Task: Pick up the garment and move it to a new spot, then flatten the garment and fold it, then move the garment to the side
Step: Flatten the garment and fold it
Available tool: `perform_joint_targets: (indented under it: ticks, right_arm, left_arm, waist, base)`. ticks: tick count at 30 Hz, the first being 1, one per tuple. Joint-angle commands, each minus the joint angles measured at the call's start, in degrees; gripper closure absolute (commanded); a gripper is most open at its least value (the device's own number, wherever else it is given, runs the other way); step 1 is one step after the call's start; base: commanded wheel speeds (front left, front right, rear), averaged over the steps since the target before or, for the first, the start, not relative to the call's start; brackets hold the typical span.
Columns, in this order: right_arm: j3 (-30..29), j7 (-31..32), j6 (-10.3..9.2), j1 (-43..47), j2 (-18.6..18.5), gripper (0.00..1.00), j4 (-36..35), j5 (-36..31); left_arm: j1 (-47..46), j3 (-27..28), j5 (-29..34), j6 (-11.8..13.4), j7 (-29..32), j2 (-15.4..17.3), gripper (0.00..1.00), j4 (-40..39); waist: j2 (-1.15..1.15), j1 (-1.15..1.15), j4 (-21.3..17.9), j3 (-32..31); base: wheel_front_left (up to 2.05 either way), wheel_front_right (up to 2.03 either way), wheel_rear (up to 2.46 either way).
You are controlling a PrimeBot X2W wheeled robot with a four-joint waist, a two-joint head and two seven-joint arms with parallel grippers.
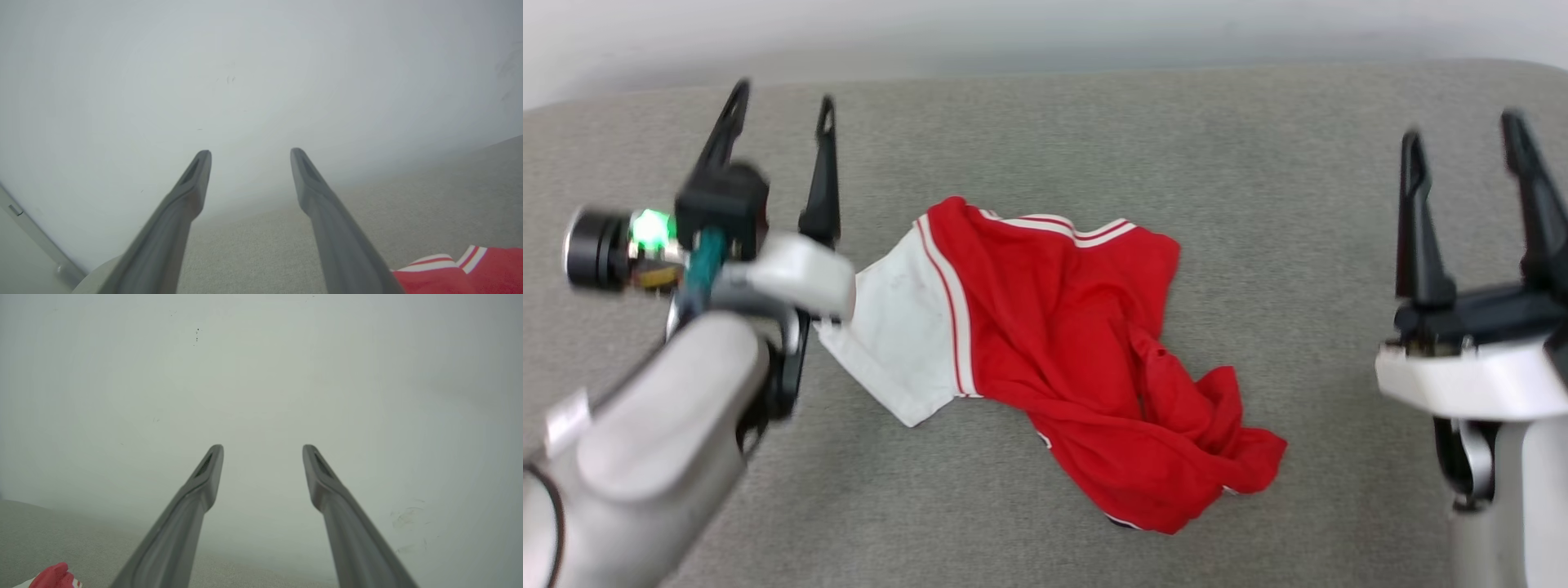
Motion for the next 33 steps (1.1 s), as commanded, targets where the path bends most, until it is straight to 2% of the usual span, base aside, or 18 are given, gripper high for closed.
perform_joint_targets:
  ticks: [1,6,10,14,17,20,23,26,28,33]
  right_arm:
    - [0.3,-0.1,-0.04,-2.5,-0.2,0.0,0.2,-0.8]
    - [3.8,-0.1,-0.05,-9.6,-4.2,0.0,4.3,-1.3]
    - [9.1,1.7,-0.05,-15.6,-8.8,0.0,14.2,0.4]
    - [18.5,12.1,-0.06,-23.5,-14.4,0.0,21.9,7.0]
    - [28.0,25.1,-0.05,-28.6,-18.9,0.0,25.8,14.4]
    - [37.9,37.0,-0.07,-35.0,-24.0,0.0,26.7,23.0]
    - [46.0,49.0,-0.05,-39.2,-27.7,0.0,27.2,33.3]
    - [51.0,58.8,-0.06,-43.7,-30.6,0.0,27.3,42.5]
    - [53.6,63.9,-0.06,-46.1,-32.3,0.0,28.3,45.8]
    - [57.0,69.5,-0.05,-49.7,-32.7,0.0,31.8,50.2]
  left_arm:
    - [4.7,2.4,2.3,2.5,-0.1,0.0,0.0,-3.1]
    - [16.9,12.2,9.0,8.5,-0.1,-2.0,0.0,-12.4]
    - [25.9,18.7,13.2,9.7,-0.1,-5.4,0.0,-16.9]
    - [32.2,22.9,16.7,8.0,-0.1,-9.3,0.0,-18.6]
    - [35.3,25.4,19.2,6.3,-0.1,-12.2,0.0,-19.0]
    - [37.0,27.3,21.3,4.2,-0.1,-14.9,0.0,-18.8]
    - [37.5,28.8,23.4,2.0,-0.1,-17.5,0.0,-18.6]
    - [36.6,30.1,25.3,-0.1,-0.1,-19.8,0.0,-18.6]
    - [36.0,30.9,26.5,-1.5,-0.1,-21.4,0.0,-18.5]
    - [34.1,32.8,29.2,-4.4,-0.1,-25.1,0.0,-18.4]
  waist:
    - [0.0,0.0,1.3,-0.3]
    - [0.0,0.0,3.1,-0.6]
    - [0.0,0.0,4.5,-1.0]
    - [0.0,0.0,6.1,-0.9]
    - [0.0,0.0,7.1,-0.5]
    - [0.0,0.0,8.3,0.3]
    - [0.0,0.0,9.6,1.4]
    - [0.0,0.0,11.1,3.2]
    - [0.0,0.0,12.1,4.6]
    - [0.0,0.0,14.6,8.3]
  base:
    - [0.0,0.0,0.0]
    - [0.0,0.0,0.0]
    - [0.0,0.0,0.0]
    - [0.0,0.0,0.0]
    - [0.0,0.0,0.0]
    - [0.0,0.0,0.0]
    - [0.0,0.0,0.0]
    - [0.0,0.0,0.0]
    - [0.0,0.0,0.0]
    - [0.0,0.0,0.0]
